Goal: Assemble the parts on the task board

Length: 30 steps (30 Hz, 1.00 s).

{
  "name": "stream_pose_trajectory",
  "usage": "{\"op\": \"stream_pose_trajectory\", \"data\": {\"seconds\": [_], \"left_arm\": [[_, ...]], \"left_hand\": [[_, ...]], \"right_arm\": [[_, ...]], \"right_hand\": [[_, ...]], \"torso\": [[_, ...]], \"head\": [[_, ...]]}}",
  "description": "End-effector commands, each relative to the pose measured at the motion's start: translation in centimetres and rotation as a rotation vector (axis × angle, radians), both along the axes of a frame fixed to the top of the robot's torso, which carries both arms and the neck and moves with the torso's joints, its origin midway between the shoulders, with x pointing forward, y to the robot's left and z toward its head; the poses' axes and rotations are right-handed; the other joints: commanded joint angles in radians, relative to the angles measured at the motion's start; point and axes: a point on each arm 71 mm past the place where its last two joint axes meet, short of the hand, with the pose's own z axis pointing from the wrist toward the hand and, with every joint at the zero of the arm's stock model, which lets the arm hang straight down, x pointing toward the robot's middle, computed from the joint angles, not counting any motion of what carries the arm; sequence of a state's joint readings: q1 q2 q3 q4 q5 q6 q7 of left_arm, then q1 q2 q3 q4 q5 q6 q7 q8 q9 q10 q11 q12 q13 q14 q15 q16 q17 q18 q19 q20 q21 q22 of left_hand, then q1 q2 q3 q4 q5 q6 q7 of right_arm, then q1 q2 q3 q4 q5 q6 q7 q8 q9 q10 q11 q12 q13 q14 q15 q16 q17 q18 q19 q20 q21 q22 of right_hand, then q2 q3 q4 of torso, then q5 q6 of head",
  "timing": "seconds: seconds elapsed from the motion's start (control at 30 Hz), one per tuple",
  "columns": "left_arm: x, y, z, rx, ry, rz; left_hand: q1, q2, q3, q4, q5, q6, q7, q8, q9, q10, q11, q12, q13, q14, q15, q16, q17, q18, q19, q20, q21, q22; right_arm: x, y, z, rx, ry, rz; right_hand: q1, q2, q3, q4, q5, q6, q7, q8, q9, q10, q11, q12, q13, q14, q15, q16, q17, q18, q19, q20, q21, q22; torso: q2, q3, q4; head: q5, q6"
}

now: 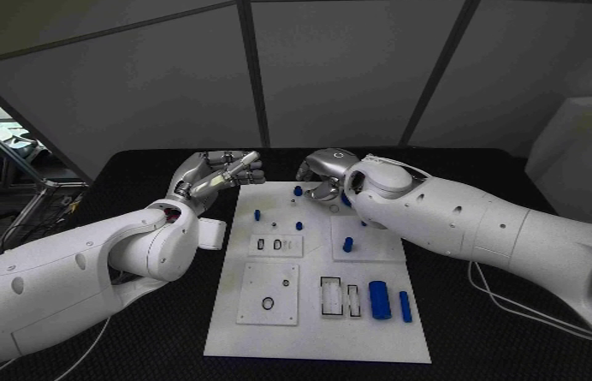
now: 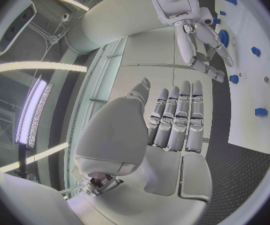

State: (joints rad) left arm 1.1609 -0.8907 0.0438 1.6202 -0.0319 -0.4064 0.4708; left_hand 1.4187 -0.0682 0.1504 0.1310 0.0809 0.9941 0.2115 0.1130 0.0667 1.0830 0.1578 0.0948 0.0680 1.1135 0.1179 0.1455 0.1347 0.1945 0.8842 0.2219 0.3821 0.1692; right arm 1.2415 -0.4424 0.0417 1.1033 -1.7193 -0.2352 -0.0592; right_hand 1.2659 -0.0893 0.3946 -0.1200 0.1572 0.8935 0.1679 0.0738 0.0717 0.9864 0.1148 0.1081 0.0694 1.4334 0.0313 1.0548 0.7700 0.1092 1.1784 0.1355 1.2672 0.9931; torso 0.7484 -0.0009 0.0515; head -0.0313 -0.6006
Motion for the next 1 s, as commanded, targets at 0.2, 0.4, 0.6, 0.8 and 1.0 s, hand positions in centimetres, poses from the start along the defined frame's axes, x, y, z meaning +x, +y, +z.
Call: {"op": "stream_pose_trajectory", "data": {"seconds": [0.2, 0.4, 0.6, 0.8, 1.0], "left_arm": [[0.0, 0.2, 0.1, 0.0, -0.004, -0.011], [0.2, 0.5, 0.0, 0.003, -0.003, -0.006], [0.3, 0.5, 0.0, 0.003, -0.002, -0.005], [0.4, 0.4, -0.1, 0.003, -0.001, -0.005], [0.4, 0.5, -0.1, 0.003, -0.001, -0.004]], "left_hand": [[-0.011, 0.001, -0.001, -0.006, 0.001, -0.002, 0.008, -0.005, -0.001, -0.001, 0.006, -0.003, -0.001, -0.008, 0.001, -0.005, 0.001, -0.014, -0.001, 0.004, 0.0, -0.001], [-0.011, 0.001, -0.001, -0.007, 0.001, -0.002, 0.008, -0.005, -0.001, -0.001, 0.006, -0.004, -0.001, -0.008, 0.001, -0.006, 0.001, -0.014, -0.001, 0.004, 0.0, -0.001], [-0.011, 0.001, -0.001, -0.007, 0.001, -0.002, 0.008, -0.005, -0.001, -0.001, 0.006, -0.004, -0.001, -0.008, 0.001, -0.006, 0.001, -0.014, -0.001, 0.004, 0.0, -0.001], [-0.011, 0.001, -0.001, -0.007, 0.001, -0.002, 0.008, -0.005, -0.001, -0.001, 0.006, -0.004, -0.001, -0.008, 0.001, -0.006, 0.001, -0.014, -0.001, 0.004, 0.0, -0.001], [-0.011, 0.002, -0.001, -0.007, 0.001, -0.002, 0.007, -0.005, -0.001, -0.001, 0.006, -0.004, -0.001, -0.008, 0.001, -0.007, 0.001, -0.014, -0.001, 0.005, 0.0, -0.002]], "right_arm": [[-1.4, -5.4, 1.6, 0.175, -0.01, -0.127], [-2.0, -9.8, 1.2, 0.23, 0.144, -0.244], [-1.8, -11.6, 0.6, 0.211, 0.214, -0.289], [-1.5, -11.7, 0.2, 0.178, 0.24, -0.296], [-1.3, -11.2, 0.0, 0.16, 0.233, -0.282]], "right_hand": [[-0.028, -0.013, -0.027, 0.034, 0.042, 0.081, 0.003, 0.03, 0.01, 0.186, -0.024, 0.107, 0.032, 0.037, -0.022, 0.082, 0.103, -0.018, 0.101, -0.013, 0.078, 0.136], [-0.077, -0.074, -0.134, 0.087, 0.117, 0.05, -0.017, 0.022, 0.001, 0.313, -0.053, 0.247, 0.127, 0.05, -0.047, 0.138, 0.176, -0.027, 0.131, -0.038, 0.104, 0.181], [0.011, -0.05, -0.338, 0.201, 0.155, 0.005, -0.015, 0.065, 0.004, 0.154, -0.048, 0.57, 0.426, 0.061, -0.044, 0.233, 0.31, -0.034, 0.149, -0.038, 0.122, 0.216], [0.062, -0.034, -0.383, 0.263, 0.163, -0.021, -0.009, 0.09, 0.002, 0.101, -0.045, 0.677, 0.529, 0.068, -0.038, 0.281, 0.383, -0.037, 0.158, -0.032, 0.132, 0.235], [0.095, -0.024, -0.393, 0.283, 0.172, -0.024, -0.009, 0.109, 0.004, 0.127, -0.044, 0.784, 0.644, 0.078, -0.037, 0.321, 0.448, -0.04, 0.168, -0.03, 0.142, 0.255]], "torso": [[-0.005, 0.0032, -0.0148], [-0.009, 0.0078, -0.0268], [-0.008, 0.0083, -0.027], [-0.007, 0.0093, -0.0263], [-0.007, 0.0072, -0.0251]], "head": [[0.0, 0.007], [0.003, 0.01], [-0.005, 0.01], [-0.006, 0.006], [-0.007, 0.003]]}}
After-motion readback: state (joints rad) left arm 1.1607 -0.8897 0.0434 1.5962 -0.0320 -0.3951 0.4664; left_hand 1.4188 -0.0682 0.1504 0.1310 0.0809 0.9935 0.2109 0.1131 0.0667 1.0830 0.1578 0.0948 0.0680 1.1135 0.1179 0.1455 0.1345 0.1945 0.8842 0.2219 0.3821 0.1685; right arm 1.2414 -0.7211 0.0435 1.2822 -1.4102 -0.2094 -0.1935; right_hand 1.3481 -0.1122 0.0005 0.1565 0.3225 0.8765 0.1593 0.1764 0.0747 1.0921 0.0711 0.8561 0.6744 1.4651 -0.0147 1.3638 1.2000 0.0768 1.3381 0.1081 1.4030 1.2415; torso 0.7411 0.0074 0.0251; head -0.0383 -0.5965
